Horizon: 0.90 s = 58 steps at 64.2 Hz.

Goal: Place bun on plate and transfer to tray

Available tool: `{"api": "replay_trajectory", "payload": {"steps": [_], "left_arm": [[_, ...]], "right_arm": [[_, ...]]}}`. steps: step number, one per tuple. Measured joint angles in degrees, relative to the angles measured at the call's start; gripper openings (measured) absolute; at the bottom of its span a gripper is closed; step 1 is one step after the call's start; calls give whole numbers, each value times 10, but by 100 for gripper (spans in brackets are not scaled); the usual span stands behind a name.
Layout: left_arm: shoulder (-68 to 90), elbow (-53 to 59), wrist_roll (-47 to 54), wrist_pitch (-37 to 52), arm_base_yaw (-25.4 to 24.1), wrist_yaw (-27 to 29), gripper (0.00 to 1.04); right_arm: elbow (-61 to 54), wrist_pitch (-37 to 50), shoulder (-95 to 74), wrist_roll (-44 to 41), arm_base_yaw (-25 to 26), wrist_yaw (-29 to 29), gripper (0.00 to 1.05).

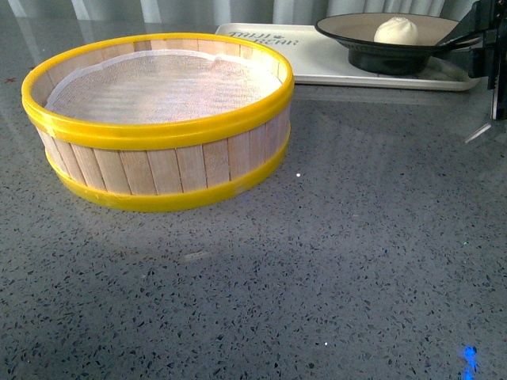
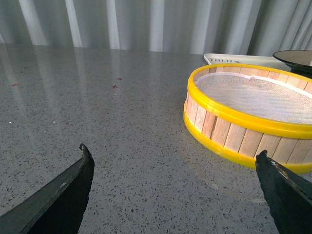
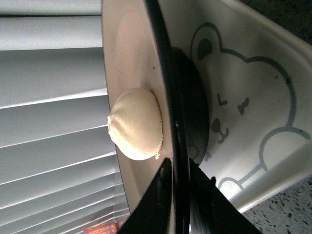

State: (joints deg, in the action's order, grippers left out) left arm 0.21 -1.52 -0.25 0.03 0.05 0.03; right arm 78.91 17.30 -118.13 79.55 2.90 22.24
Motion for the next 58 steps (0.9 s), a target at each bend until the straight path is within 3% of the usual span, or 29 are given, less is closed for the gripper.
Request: {"api": "replay_trajectory", "payload": {"steps": [19, 33, 47, 58], "left_arm": [[0, 0, 0, 0, 0, 0, 98], [0, 0, 0, 0, 0, 0, 98], [0, 0, 0, 0, 0, 0, 98], [0, 0, 0, 0, 0, 0, 98]], "right_arm": [[-20, 13, 19, 4, 0, -1, 57], [-112, 45, 106, 0, -1, -20, 96], [-232, 48, 211, -58, 4, -87, 96], [-332, 64, 315, -208, 39, -179, 96]]}}
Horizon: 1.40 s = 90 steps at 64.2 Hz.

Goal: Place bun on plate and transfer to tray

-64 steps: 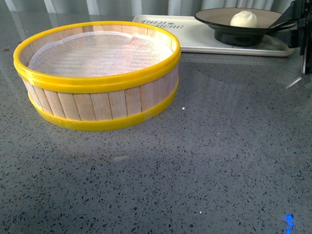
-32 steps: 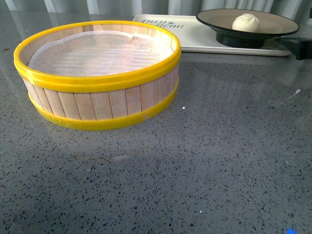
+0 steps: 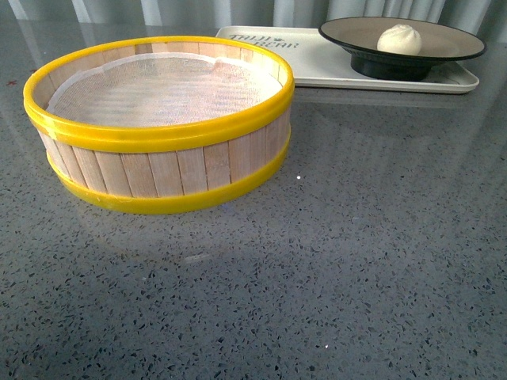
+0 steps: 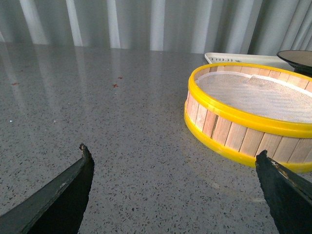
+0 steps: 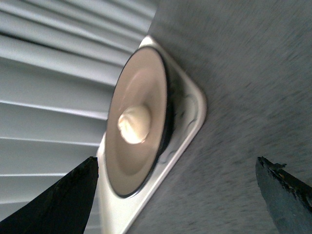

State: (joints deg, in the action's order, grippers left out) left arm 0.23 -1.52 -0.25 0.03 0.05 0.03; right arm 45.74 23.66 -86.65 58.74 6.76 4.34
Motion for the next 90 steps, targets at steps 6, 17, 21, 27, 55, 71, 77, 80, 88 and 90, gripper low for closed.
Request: {"api": "replay_trajectory", "payload": {"steps": [6, 17, 21, 27, 55, 71, 77, 80, 88, 90], "left_arm": [[0, 0, 0, 0, 0, 0, 98], [0, 0, 0, 0, 0, 0, 98], [0, 0, 0, 0, 0, 0, 98], [0, 0, 0, 0, 0, 0, 98], [0, 0, 0, 0, 0, 0, 98], [0, 0, 0, 0, 0, 0, 98], [0, 0, 0, 0, 0, 0, 98], [0, 0, 0, 0, 0, 0, 98], [0, 0, 0, 0, 0, 0, 98], [0, 0, 0, 0, 0, 0, 98]], "right_arm": [[-68, 35, 68, -130, 22, -49, 96], [-208, 170, 187, -421, 76, -75, 96], [-257, 216, 223, -517, 99, -59, 96], [-321, 269, 273, -635, 132, -40, 96], [-422, 15, 574, -594, 78, 94, 16], [-448, -22, 645, -593, 19, 38, 2], [-455, -38, 668, -593, -6, 10, 2], [-455, -51, 679, -593, -31, -27, 2], [-455, -75, 708, -593, -65, -38, 2], [-455, -81, 714, -593, -65, -40, 2]]}}
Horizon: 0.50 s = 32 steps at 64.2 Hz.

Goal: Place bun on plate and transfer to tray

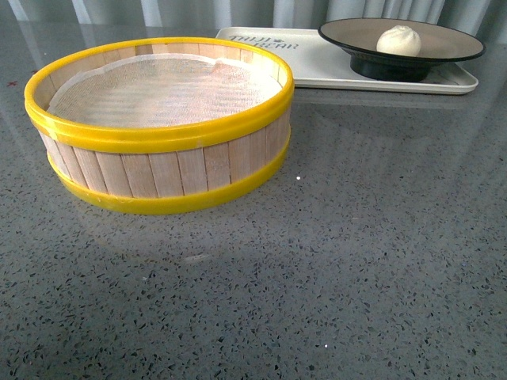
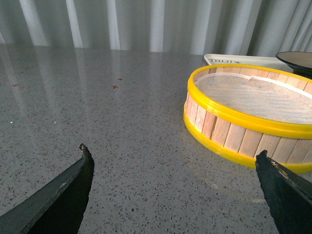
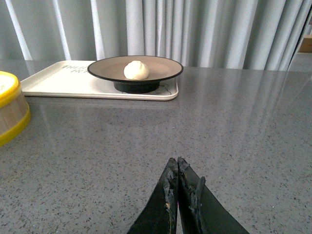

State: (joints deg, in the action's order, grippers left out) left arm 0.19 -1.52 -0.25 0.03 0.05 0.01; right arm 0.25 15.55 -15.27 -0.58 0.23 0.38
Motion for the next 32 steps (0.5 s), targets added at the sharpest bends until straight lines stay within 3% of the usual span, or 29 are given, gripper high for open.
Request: {"api": "replay_trajectory", "payload": {"steps": [22, 28, 32], "left_arm": [[0, 0, 0, 0, 0, 0, 98], [0, 0, 0, 0, 0, 0, 98], [0, 0, 0, 0, 0, 0, 98]], "right_arm": [[0, -54, 53, 0, 0, -3, 2], [1, -139, 116, 0, 0, -3, 2], [1, -152, 144, 0, 0, -3, 2]]}}
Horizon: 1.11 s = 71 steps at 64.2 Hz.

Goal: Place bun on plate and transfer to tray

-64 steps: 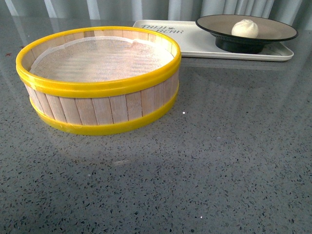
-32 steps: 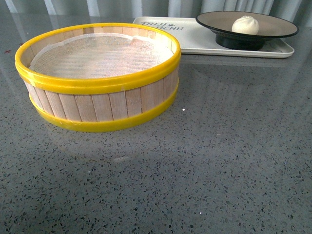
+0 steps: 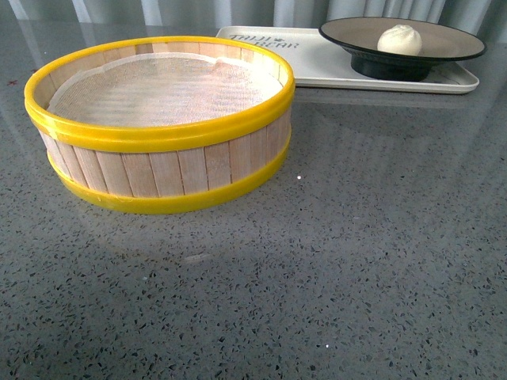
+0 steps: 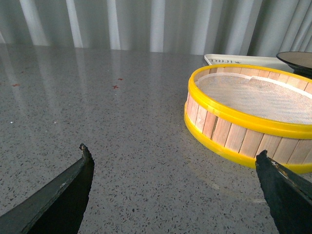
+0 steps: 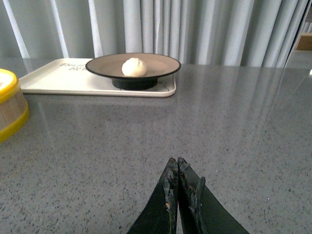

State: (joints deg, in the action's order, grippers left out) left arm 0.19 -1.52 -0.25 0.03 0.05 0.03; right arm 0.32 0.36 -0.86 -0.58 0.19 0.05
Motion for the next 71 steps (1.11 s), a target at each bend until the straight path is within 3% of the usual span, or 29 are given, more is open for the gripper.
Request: {"api": "replay_trajectory", "payload": {"steps": [23, 60, 71], "left_arm": [[0, 0, 0, 0, 0, 0, 98], [0, 0, 0, 0, 0, 0, 98], [0, 0, 0, 0, 0, 0, 98]], "right_arm": [[0, -3, 7, 0, 0, 0, 2], [0, -3, 7, 0, 0, 0, 97], [0, -3, 7, 2, 0, 0, 96]]}}
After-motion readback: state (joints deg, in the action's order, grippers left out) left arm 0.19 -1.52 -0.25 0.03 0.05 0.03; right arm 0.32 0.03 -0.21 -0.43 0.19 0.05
